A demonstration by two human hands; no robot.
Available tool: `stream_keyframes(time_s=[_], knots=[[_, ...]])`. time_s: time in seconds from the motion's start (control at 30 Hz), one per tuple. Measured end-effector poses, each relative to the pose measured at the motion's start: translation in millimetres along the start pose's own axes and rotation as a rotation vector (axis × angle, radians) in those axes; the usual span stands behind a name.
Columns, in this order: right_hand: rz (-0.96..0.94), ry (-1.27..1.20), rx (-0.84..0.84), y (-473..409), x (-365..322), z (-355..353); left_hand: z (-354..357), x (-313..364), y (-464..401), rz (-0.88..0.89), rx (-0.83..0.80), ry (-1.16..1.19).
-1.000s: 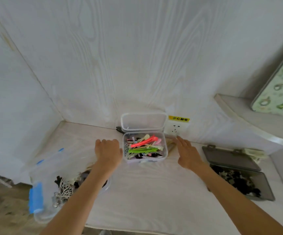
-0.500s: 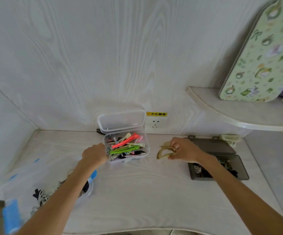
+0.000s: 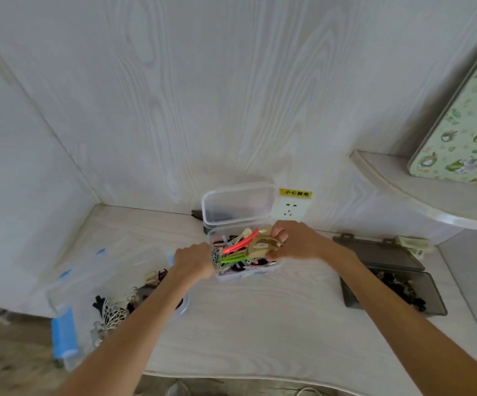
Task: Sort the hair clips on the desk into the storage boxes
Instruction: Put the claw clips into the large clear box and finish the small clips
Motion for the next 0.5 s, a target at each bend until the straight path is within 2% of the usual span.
stream_keyframes(time_s=[0.1, 0.27, 0.33, 0.4, 0.43, 0.5], knots=[[0.025, 0.066, -0.033, 1, 4, 6, 1, -2, 2, 0.005, 0.003, -0.014], [0.067, 0.087, 0.028, 2, 12, 5, -4, 12, -1, 0.115, -0.034, -0.031], [0.104, 0.053, 0.113, 5, 18, -1, -1, 12, -7, 0.157, -0.138, 0.102], [0.123, 0.019, 0.216, 9, 21, -6, -4, 2, -19, 0.141, -0.212, 0.359], [0.121, 0.016, 0.261, 11, 20, -8, -14, -10, -28, 0.087, -0.146, 0.451], [0.104, 0.043, 0.334, 11, 15, -12, -45, -37, -46, -0.046, 0.096, 0.435]])
Point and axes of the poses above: each hand's wrist, its own y-axis away from the middle knuckle, its own z-axis out of the palm, x = y × z, the point moved 10 cm from there along -y, towards the middle knuckle, and after that the axes turned 3 degrees about -x, right-handed, at the moved point
